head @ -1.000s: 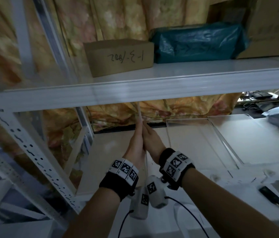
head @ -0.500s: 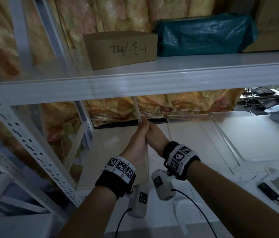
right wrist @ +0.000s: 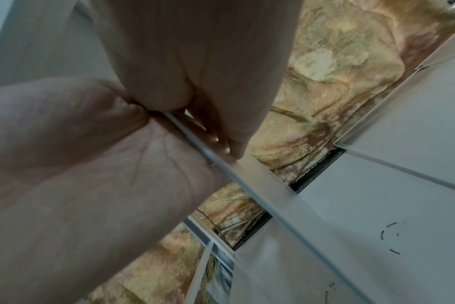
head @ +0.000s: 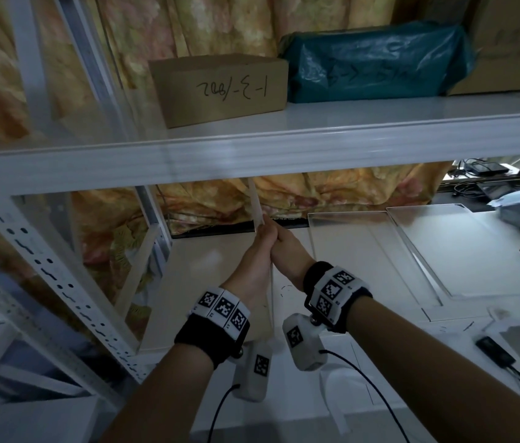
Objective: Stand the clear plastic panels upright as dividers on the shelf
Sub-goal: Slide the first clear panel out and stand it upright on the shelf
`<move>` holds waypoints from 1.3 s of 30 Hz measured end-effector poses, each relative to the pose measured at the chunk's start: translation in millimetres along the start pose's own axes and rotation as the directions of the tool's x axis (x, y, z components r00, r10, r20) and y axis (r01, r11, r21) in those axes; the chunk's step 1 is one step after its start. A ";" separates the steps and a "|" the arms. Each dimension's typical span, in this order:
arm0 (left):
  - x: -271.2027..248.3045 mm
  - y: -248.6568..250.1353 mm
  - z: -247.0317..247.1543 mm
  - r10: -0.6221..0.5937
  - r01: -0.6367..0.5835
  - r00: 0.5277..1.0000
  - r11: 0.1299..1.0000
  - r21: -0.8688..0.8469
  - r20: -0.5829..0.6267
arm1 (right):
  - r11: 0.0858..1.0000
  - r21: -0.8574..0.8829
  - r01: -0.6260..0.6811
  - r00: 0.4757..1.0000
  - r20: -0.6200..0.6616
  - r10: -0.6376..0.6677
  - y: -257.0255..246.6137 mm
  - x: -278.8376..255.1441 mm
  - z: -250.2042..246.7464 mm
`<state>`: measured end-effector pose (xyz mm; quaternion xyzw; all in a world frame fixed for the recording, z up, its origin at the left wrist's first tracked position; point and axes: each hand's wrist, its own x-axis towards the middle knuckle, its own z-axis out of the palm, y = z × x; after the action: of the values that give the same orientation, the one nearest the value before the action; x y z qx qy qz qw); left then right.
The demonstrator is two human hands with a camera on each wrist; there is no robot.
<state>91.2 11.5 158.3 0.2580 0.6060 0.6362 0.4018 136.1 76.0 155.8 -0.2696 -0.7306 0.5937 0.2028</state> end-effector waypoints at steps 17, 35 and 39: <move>1.4 -0.7 2.1 0.026 -0.025 1.000 0.999 -0.023 0.001 | 0.999 -0.050 0.001 1.000 0.012 0.000 0.0 3.7 -0.3; 5.0 -4.9 -4.7 0.015 -0.016 1.000 0.999 0.046 0.016 | 1.000 -0.021 -0.005 1.000 0.006 0.005 0.1 -0.1 3.1; 5.6 -6.7 -0.7 0.025 -0.025 1.000 0.999 0.027 -0.005 | 0.998 -0.066 -0.001 1.000 0.021 0.003 0.3 0.5 0.1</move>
<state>88.9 15.4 150.8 0.2693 0.6123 0.6337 0.3886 135.7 76.3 155.5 -0.2707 -0.7517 0.5720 0.1855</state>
